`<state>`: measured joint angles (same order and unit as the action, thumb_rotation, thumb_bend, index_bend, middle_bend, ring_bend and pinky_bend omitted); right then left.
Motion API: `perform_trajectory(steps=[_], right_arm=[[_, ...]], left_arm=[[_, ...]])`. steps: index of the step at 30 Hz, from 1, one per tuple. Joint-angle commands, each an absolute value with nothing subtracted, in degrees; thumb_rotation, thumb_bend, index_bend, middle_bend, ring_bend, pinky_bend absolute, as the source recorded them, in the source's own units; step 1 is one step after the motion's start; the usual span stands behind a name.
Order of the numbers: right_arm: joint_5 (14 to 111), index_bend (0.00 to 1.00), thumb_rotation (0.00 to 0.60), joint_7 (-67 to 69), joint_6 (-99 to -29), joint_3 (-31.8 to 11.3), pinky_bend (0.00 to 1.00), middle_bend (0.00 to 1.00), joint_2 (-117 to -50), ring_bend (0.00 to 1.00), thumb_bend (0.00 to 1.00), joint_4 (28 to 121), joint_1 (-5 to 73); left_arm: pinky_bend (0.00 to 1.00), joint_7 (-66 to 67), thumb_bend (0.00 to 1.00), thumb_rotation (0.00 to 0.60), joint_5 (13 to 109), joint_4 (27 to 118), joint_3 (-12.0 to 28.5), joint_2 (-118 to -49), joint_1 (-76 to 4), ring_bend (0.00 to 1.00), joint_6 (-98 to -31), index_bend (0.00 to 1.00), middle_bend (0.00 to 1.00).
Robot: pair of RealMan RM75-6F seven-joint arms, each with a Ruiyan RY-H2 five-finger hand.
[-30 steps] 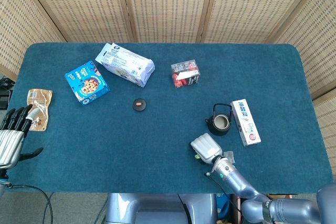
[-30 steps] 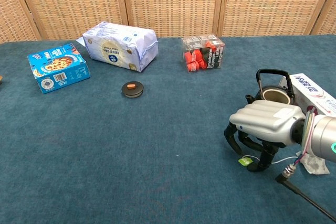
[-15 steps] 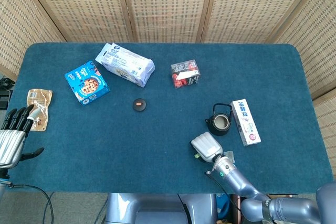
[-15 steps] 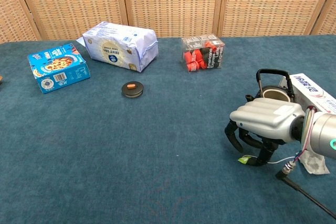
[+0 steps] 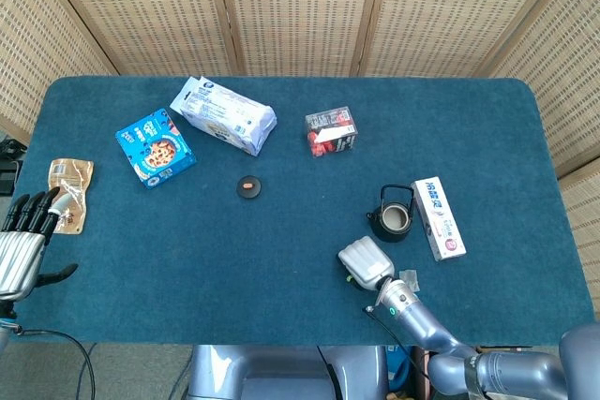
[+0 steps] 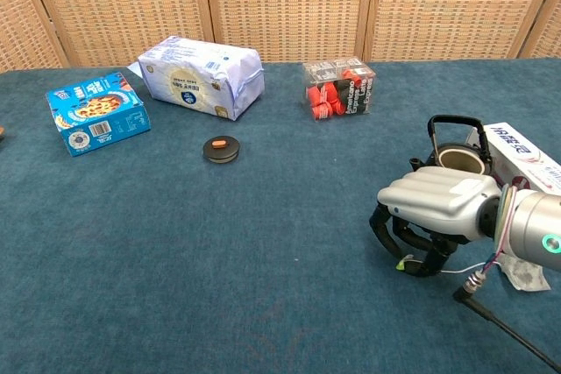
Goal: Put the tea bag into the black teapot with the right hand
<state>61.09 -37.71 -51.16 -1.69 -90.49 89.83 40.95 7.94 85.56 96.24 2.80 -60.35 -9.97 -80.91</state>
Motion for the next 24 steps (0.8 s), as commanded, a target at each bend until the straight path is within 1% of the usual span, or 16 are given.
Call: perform_trajectory(steps=[1,16,24], right_arm=[[61.01,0.63,0.600,-37.57,-51.15,-1.67,0.97,0.89,-90.63,0.94,0.51,89.68,41.03],[60.51,0.69,0.600,-37.04,-51.23,-1.41,0.97,0.89,-91.04,0.94,0.55,89.29,41.53],[60.43,0.70,0.600,-36.39,-51.38,-1.22,0.97,0.89,-91.06,0.94,0.60,89.18,41.63]], left_arm=[[0.00,7.89,0.07,0.600,85.54,96.20,2.77,-60.33,-9.94,0.00,-80.92,0.00,0.00],[0.00,7.58,0.07,0.600,85.42,95.75,2.67,-60.38,-9.80,0.00,-81.04,0.00,0.00],[0.00,7.63,0.07,0.600,85.38,95.76,2.62,-60.31,-9.85,0.00,-80.91,0.00,0.00]])
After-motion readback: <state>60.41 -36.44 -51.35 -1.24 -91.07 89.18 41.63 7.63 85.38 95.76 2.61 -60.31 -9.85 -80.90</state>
